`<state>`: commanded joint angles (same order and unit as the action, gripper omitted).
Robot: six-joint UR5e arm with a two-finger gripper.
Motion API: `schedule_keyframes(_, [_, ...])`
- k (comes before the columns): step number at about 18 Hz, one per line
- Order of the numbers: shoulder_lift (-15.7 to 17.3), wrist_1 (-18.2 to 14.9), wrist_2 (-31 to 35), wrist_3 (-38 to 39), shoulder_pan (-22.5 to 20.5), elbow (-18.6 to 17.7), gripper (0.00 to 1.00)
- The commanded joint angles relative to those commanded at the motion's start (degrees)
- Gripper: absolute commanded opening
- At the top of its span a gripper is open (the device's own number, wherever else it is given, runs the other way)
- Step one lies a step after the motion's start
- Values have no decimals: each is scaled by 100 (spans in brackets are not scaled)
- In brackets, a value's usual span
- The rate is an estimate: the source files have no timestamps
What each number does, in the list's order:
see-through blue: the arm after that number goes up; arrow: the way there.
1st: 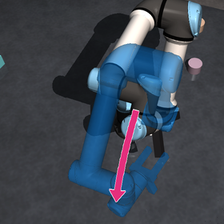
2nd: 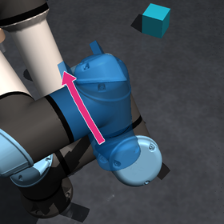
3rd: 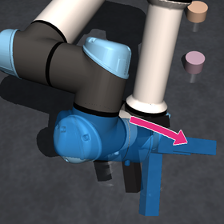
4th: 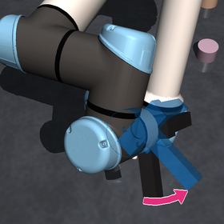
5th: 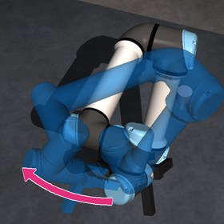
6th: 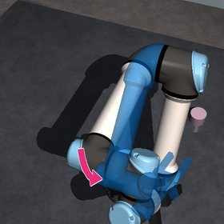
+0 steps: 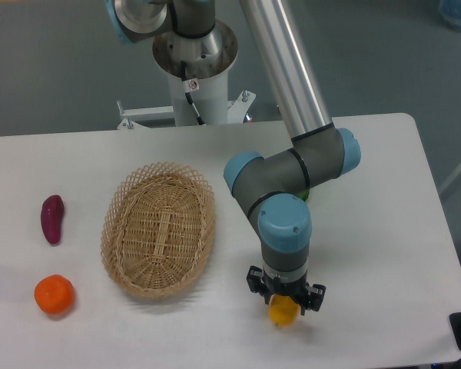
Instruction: Place the mango on the table
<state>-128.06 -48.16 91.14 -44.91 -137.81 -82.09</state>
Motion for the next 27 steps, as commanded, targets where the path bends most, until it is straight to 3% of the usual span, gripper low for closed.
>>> schedule_keyframes(6, [184, -9, -140, -96, -35, 53, 100])
schedule_keyframes(11, [483, -131, -623, -499, -333, 88, 100])
schedule_keyframes(16, [896, -1202, -765, -1641, -676, 97, 100])
schedule_keyframes(20, [1142, -1739, -747, -2214, -896, 97, 100])
schedule_keyframes(23, [1353, -2397, -686, -2810, -1098, 88, 100])
schedule_keyframes(27, [1485, -2829, -405, -3461, -1353, 62, 100])
